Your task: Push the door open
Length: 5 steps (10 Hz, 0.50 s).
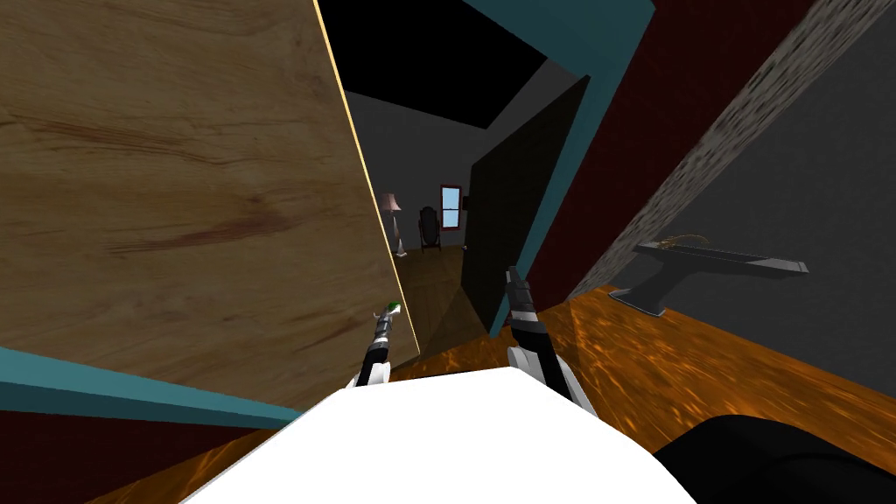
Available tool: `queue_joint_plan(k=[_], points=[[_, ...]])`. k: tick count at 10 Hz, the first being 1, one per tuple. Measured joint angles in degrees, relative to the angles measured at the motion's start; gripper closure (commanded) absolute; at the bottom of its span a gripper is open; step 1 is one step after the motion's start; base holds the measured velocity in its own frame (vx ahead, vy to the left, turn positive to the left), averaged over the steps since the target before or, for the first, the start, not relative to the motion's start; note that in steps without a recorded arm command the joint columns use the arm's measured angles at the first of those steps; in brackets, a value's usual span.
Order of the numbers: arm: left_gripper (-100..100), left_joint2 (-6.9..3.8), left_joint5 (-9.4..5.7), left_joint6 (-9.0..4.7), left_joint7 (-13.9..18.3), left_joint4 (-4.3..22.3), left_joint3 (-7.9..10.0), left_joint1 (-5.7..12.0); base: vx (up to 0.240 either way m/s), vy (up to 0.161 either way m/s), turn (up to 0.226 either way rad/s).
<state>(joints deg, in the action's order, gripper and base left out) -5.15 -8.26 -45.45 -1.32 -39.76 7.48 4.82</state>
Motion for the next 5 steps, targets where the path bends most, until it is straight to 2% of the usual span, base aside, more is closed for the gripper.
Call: queue_joint_plan(k=[1, 5], points=[[100, 0.00, -0.01, -0.02, -0.01, 0.00, 0.01, 0.02, -0.009, -0.005, 0.007], [100, -0.03, 0.00, 0.09, -0.02, 0.07, 0.02, -0.04, -0.018, -0.006, 0.000]])
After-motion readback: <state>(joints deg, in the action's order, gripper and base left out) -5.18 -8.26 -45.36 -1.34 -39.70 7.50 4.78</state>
